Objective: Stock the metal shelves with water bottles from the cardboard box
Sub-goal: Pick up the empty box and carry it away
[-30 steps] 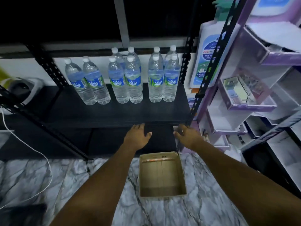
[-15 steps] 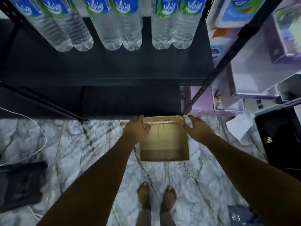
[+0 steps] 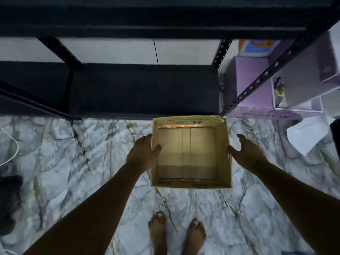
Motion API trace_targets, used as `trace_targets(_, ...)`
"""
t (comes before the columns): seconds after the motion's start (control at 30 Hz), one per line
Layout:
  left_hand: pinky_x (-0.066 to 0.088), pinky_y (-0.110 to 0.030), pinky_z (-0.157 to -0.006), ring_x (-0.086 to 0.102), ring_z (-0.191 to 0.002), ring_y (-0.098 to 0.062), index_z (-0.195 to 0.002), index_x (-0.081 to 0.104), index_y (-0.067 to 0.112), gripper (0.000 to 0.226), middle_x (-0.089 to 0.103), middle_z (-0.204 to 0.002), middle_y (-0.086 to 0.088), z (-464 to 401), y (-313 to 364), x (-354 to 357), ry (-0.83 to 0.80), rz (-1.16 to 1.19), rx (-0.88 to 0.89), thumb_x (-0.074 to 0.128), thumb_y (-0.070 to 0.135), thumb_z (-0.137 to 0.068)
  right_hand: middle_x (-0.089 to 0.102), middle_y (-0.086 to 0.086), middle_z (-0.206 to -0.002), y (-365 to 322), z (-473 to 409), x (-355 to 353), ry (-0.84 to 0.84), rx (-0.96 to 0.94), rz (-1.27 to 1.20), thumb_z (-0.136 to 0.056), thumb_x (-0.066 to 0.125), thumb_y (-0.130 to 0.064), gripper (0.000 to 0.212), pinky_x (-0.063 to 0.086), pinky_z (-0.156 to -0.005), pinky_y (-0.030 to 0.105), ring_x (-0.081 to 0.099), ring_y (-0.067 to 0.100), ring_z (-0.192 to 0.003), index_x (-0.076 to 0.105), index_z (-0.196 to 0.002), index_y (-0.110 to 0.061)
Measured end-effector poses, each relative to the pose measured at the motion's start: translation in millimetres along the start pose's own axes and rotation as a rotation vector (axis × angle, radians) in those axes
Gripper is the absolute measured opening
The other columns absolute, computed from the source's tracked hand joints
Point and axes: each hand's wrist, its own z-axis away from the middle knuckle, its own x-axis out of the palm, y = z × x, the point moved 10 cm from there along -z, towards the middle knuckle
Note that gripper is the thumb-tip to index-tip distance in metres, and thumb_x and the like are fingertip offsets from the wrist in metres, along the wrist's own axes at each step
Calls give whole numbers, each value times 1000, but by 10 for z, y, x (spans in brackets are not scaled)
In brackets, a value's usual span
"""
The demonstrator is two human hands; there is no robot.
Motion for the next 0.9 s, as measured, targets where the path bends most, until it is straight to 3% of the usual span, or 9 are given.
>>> trace_targets(0.13,37,-40,-108,38,-136,-26,-149,31,15,62,42,-148,-8,-296,-377,548,-15,24,-33,48,45,-97,40,19,-147,336,-400,414,11,40,-9,-91,55,-48,77,38,-101,40,42,36,-131,22,-150,-10)
trace_targets(0.27,50,-47,-96,52,-124,-27,-146,32,22,75,52,-139,-4,-530,-716,1000,-9,103,-60,46,60,-83,39,19,-147,557,-706,736,26,60,-31,-89,60,-45,81,40,-100,41,42,36,-131,22,-149,-6)
trace_targets(0.4,49,-47,-98,53,-126,-32,-155,5,18,79,45,-146,-12,-711,-992,1288,43,192,-121,54,37,-95,53,19,-131,666,-970,1023,37,11,-97,-87,66,-39,73,50,-87,40,56,35,-112,30,-141,-7)
trace_targets(0.5,49,-40,-93,57,-121,-33,-155,4,17,77,51,-142,-14,-828,-1084,1381,109,267,-110,54,27,-97,60,13,-123,679,-1091,1123,106,-68,-196,-88,66,-29,64,49,-71,32,59,25,-92,32,-141,-13)
trace_targets(0.6,49,-28,-77,65,-103,-31,-155,6,18,72,61,-126,-10,-919,-1130,1406,186,314,-79,51,19,-99,63,14,-120,689,-1138,1139,207,-166,-231,-92,61,-22,65,44,-73,29,62,28,-91,26,-146,-15)
trace_targets(0.73,44,-23,-51,58,-60,-17,-154,14,22,63,64,-80,-4,-1006,-1207,1404,264,263,-65,44,14,-99,64,22,-113,811,-1208,1211,291,-170,-220,-95,56,-19,68,44,-72,32,64,35,-86,19,-152,-17)
trace_targets(0.8,48,-29,-50,59,-58,-22,-153,18,24,60,63,-72,-8,-1032,-1222,1396,289,249,-47,42,13,-100,65,25,-104,835,-1217,1233,335,-167,-199,-97,51,-16,66,44,-66,34,62,39,-78,16,-153,-18)
trace_targets(0.9,52,-38,-54,61,-60,-29,-153,21,25,58,64,-74,-14,-1059,-1225,1379,321,229,-36,42,13,-100,60,20,-84,833,-1196,1249,383,-173,-211,-99,40,-7,60,39,-57,31,53,29,-59,16,-153,-18)
